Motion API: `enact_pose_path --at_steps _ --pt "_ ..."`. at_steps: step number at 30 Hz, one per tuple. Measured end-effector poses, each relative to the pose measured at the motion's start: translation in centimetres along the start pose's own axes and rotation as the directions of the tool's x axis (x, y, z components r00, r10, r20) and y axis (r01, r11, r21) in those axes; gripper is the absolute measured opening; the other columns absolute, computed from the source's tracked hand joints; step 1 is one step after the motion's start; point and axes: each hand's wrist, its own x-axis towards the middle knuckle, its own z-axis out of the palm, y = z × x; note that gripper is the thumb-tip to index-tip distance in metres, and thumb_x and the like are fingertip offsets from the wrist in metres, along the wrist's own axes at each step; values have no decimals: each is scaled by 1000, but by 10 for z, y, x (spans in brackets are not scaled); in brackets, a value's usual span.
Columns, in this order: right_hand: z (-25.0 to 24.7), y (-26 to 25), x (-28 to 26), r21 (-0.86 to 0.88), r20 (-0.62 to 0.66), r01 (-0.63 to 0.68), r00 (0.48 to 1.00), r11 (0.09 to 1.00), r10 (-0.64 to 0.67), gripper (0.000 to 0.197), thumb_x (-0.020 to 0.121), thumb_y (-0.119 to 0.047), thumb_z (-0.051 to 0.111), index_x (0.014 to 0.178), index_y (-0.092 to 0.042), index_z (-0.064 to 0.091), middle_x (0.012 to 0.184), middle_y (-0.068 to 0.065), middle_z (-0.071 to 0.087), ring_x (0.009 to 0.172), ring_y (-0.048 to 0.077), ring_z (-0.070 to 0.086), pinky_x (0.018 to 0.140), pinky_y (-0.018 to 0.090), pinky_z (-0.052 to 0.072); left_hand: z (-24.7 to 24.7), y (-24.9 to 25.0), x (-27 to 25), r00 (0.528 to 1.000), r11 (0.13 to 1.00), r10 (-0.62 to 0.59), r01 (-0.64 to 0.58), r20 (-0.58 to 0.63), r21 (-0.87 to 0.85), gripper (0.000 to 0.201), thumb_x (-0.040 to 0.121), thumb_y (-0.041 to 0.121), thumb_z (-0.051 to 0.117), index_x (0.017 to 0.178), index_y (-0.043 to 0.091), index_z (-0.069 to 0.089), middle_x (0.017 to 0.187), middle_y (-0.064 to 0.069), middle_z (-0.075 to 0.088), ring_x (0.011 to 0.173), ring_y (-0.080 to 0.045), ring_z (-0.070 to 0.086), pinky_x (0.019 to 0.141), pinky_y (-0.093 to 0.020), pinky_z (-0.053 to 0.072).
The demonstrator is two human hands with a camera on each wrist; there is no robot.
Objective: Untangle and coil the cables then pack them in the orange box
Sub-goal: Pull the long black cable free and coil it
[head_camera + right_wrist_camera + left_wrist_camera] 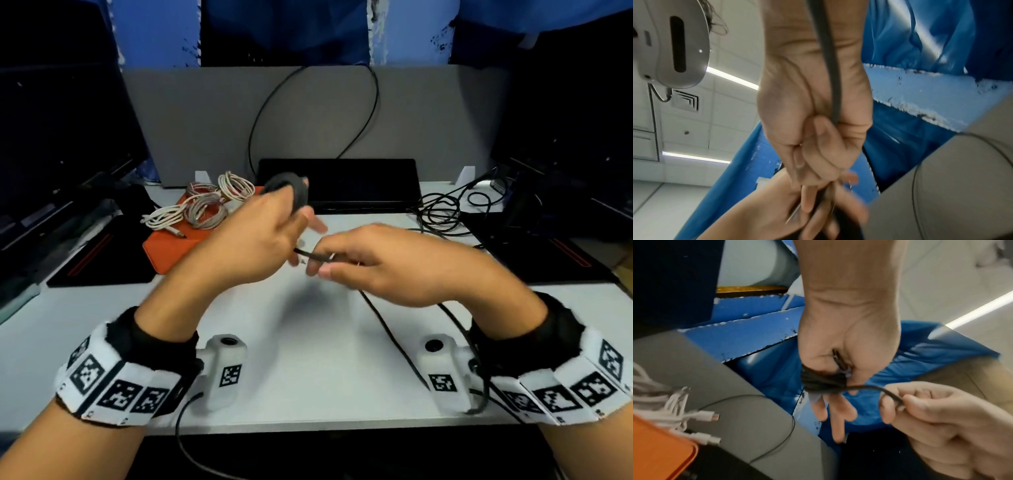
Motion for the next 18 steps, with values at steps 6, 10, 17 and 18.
enact_pose_path --at_steps 6,10,17,18 --pt "-15 22 -1 145 -522 40 852 989 42 16 96 -35 71 87 -22 71 66 -8 62 56 6 48 55 21 38 -13 -1 -7 931 744 157 108 329 -659 42 107 24 39 111 -7 68 48 0 58 41 -25 28 55 -31 39" --pt "-6 26 7 146 -569 97 822 984 3 18 106 -34 56 114 -26 70 85 -10 71 75 9 63 70 31 49 -5 -6 -4 945 472 223 109 238 -875 42 105 25 37 112 -4 67 42 7 43 32 -23 30 58 -30 46" --pt "17 26 19 524 -443 182 892 832 84 39 113 -35 33 108 -9 62 73 -13 55 62 0 48 63 17 41 19 18 -5 935 17 314 170 167 -985 34 107 22 33 105 4 62 66 4 65 71 -14 69 92 -32 54" --pt "17 25 19 594 -404 216 913 775 55 41 113 -34 32 103 -9 64 73 -13 59 62 0 49 67 27 43 19 21 -6 926 8 336 178 171 -984 38 108 22 34 117 -1 64 69 3 66 77 -16 70 96 -32 53"
